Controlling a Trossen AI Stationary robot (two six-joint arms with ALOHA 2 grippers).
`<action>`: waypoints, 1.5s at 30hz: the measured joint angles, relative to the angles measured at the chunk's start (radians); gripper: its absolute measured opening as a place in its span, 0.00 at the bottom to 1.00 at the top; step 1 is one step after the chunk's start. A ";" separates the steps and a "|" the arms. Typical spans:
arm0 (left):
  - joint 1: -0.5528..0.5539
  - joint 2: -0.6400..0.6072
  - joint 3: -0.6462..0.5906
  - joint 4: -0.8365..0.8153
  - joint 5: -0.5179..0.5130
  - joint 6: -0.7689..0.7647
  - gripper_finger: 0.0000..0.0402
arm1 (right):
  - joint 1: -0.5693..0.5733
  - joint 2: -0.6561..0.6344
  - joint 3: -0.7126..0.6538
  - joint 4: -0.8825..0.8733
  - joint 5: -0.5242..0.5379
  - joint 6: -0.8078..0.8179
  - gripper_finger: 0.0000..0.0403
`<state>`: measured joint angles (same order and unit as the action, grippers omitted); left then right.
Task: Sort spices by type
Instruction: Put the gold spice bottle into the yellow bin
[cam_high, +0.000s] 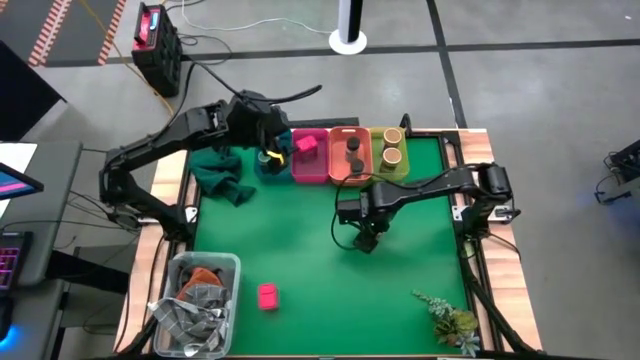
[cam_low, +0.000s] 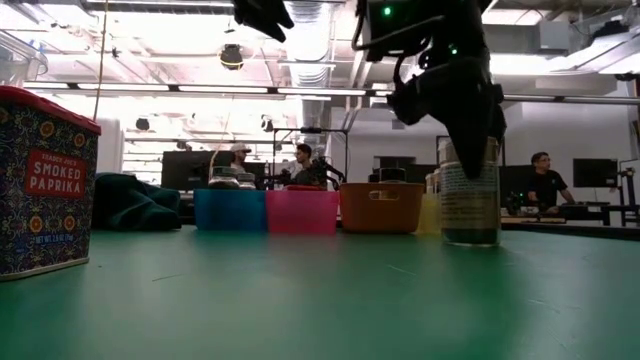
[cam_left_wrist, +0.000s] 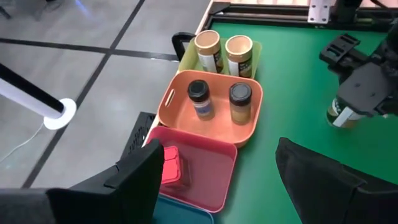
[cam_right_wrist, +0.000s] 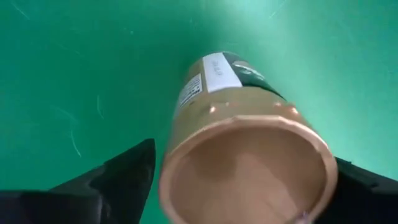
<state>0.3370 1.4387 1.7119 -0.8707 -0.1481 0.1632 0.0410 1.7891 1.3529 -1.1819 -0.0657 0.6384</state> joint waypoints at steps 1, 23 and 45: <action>-0.002 0.000 0.000 0.000 0.001 0.002 0.73 | 0.001 0.006 0.000 0.000 -0.004 -0.006 0.90; 0.140 0.002 0.000 0.043 0.066 0.116 0.73 | -0.188 -0.286 0.000 -0.149 0.091 0.049 0.72; 0.268 0.002 0.000 0.147 0.199 0.147 0.73 | -0.718 -0.492 0.000 -0.076 0.318 -0.018 0.73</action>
<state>0.6053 1.4410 1.7119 -0.7236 0.0511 0.3099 -0.6773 1.2968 1.3533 -1.2577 0.2527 0.6201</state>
